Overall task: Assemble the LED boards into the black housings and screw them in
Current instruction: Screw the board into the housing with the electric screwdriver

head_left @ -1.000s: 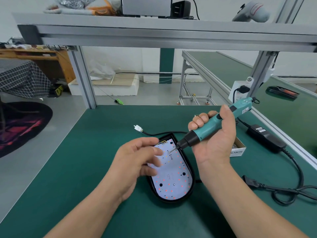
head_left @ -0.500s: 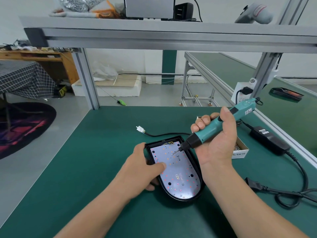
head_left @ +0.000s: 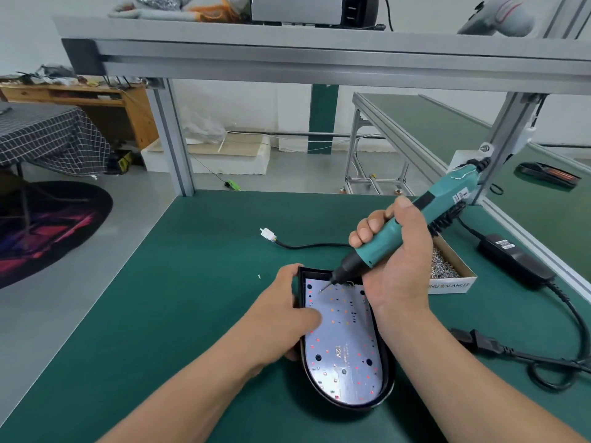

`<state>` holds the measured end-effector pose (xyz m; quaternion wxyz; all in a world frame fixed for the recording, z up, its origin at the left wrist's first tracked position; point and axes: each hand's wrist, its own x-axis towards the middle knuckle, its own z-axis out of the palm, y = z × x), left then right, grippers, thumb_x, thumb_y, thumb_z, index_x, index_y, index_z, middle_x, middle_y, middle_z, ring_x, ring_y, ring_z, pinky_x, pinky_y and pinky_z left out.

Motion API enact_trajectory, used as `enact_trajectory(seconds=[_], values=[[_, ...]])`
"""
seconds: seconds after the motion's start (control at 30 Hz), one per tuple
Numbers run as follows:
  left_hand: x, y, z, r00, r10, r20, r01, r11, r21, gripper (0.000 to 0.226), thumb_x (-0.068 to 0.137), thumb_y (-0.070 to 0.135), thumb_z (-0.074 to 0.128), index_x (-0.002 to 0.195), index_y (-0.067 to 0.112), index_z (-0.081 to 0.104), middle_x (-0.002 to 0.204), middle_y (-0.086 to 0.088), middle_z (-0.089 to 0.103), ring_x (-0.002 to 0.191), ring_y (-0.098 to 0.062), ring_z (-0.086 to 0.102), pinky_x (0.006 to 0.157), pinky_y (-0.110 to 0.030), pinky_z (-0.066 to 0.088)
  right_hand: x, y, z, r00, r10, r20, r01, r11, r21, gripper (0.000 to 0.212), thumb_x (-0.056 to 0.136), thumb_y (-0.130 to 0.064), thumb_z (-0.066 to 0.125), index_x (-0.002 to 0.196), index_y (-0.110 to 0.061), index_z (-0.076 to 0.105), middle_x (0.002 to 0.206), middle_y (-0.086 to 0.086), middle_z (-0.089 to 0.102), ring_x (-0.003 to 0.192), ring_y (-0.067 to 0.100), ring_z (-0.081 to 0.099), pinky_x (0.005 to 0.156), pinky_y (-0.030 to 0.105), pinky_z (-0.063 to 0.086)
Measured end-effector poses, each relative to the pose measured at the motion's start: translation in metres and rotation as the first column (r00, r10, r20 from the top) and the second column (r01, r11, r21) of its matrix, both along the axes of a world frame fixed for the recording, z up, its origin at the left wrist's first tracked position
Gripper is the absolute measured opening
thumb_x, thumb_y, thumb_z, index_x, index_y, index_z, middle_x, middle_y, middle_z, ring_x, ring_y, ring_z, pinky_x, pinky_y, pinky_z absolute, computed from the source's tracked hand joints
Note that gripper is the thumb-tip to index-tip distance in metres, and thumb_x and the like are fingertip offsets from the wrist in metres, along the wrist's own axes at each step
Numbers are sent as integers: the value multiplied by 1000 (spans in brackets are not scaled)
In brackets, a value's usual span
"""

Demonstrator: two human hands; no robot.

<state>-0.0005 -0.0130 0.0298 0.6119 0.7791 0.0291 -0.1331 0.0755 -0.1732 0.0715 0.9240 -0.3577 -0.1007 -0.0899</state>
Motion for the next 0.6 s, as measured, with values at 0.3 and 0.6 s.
enact_trajectory(seconds=[0.3, 0.6], values=[[1, -4, 0, 1000, 4, 18, -4, 1000, 22, 70, 74, 23, 60, 137, 47, 42, 93, -13, 73, 69, -19, 66, 53, -33, 52, -1, 6, -2, 999, -1, 32, 4, 997, -72, 25, 85, -32, 70, 75, -18, 53, 69, 7, 45, 57, 22, 46, 55, 32, 45], [1, -4, 0, 1000, 0, 19, 0, 1000, 3, 61, 75, 23, 60, 124, 56, 45, 91, -10, 72, 67, -17, 64, 52, -31, 52, 0, 8, -4, 999, 7, 38, -3, 996, -86, 30, 86, -32, 70, 83, -14, 47, 69, 8, 45, 57, 23, 46, 55, 34, 46]])
